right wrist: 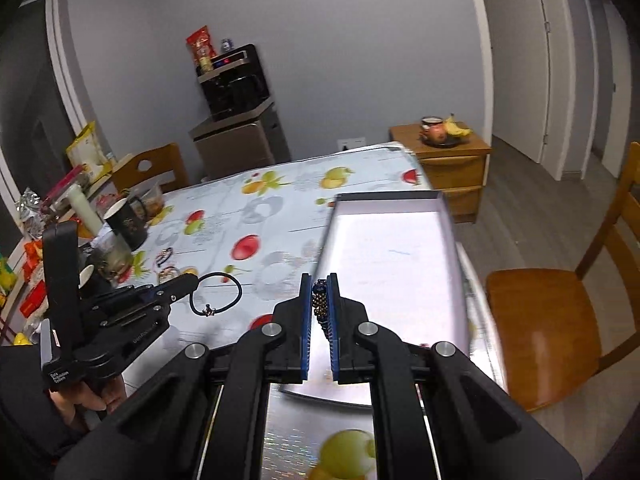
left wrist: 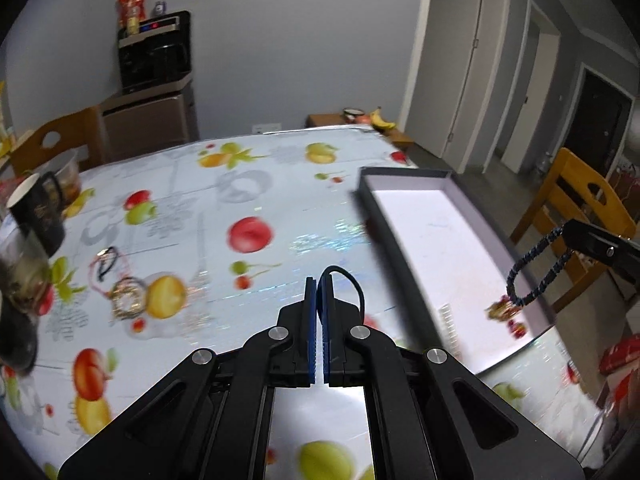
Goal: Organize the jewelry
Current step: 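Carry the beaded bracelet and hair tie in both tools over the black box, then open the right tool releasing the bracelet while the left releases the hair tie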
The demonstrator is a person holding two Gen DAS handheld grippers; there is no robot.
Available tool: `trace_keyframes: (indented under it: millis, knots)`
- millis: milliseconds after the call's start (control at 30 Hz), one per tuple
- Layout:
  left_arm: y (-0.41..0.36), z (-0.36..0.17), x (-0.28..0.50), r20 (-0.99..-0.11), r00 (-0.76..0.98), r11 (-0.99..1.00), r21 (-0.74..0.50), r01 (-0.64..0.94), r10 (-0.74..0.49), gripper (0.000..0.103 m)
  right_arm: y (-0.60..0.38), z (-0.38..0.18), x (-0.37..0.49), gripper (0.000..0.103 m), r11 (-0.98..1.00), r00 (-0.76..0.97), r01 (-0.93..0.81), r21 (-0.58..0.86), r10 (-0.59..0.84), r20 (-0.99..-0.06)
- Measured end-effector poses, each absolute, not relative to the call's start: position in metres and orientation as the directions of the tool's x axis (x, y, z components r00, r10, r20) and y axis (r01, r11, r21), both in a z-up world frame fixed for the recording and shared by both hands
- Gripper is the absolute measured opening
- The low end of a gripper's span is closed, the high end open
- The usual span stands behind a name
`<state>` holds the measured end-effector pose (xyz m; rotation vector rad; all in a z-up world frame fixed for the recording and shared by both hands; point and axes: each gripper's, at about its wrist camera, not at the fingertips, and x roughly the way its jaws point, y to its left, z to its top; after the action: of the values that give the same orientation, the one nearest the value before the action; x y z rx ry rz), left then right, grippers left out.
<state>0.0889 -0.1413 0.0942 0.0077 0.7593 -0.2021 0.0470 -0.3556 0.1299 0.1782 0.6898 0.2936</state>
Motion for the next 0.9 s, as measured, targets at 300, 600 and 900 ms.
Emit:
trace_keyframes:
  millis: [300, 600, 900]
  knots:
    - [-0.199, 0.092, 0.108, -0.690, 0.678, 0.960, -0.091, 0.266, -0.253, 0.002, -0.397, 0.114, 0.064, 0.007, 0.954, 0.714, -0.168, 0.248, 0.291, -0.637]
    - [-0.230, 0.073, 0.137, -0.733, 0.627, 0.953, -0.097, 0.286, -0.263, 0.002, -0.395, 0.090, 0.104, 0.007, 0.940, 0.657, -0.220, 0.259, 0.339, -0.673]
    - [-0.246, 0.045, 0.167, -0.795, 0.551, 0.950, -0.098, 0.296, -0.254, 0.002, -0.372, 0.058, 0.141, 0.007, 0.937, 0.576, -0.259, 0.236, 0.346, -0.741]
